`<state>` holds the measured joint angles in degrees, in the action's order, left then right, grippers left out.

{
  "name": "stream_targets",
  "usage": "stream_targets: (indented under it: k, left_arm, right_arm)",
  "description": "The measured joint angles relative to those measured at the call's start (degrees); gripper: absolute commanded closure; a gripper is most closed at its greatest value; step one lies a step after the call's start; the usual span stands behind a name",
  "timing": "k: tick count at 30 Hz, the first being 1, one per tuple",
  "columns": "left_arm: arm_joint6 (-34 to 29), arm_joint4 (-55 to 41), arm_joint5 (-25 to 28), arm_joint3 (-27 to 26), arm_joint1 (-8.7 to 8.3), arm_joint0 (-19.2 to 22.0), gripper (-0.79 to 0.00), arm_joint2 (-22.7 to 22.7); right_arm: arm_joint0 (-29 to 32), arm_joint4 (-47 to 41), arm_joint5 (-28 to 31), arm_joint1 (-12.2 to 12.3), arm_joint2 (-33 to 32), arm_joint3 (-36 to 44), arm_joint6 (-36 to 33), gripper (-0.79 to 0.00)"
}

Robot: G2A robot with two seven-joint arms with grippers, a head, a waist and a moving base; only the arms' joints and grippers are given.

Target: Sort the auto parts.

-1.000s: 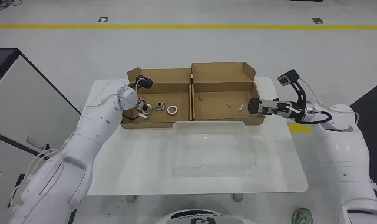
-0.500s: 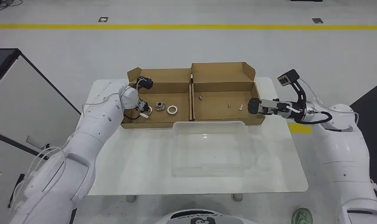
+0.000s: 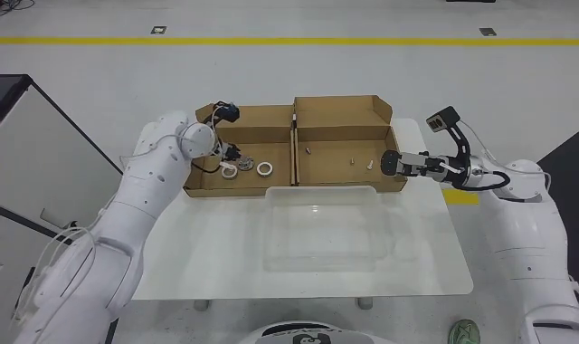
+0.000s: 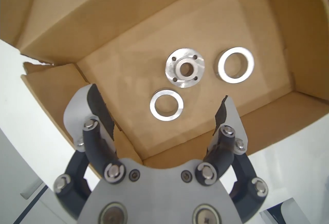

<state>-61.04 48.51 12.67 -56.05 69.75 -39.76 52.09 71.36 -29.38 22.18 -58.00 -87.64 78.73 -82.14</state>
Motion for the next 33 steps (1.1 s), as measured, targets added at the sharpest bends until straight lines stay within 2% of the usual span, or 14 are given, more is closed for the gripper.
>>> stream_targets:
  k: [5, 15, 21, 27, 33]
  left_arm:
    - [-1.7, -4.1, -1.0, -9.5, -1.03, -2.2, -0.785, 3.9]
    - [-4.1, -22.2, -5.1, -32.1, -2.4, -10.0, -0.785, 12.4]
    - [-3.6, -35.3, -8.0, -43.5, -3.04, -15.4, -0.785, 17.8]
    - [-1.6, -47.8, -9.4, -51.3, -3.62, -21.6, -0.785, 23.1]
    - [-0.4, -54.1, -11.5, -56.6, -4.17, -26.4, -0.785, 26.6]
  right_arm:
    - [0.0, 0.0, 0.0, 0.0, 0.0, 0.0, 0.0, -0.785]
    - [0.0, 0.0, 0.0, 0.0, 0.0, 0.0, 0.0, -0.785]
    - [0.0, 0.0, 0.0, 0.0, 0.0, 0.0, 0.0, -0.785]
    - [0.0, 0.0, 0.0, 0.0, 0.0, 0.0, 0.0, -0.785]
    - [0.0, 0.0, 0.0, 0.0, 0.0, 0.0, 0.0, -0.785]
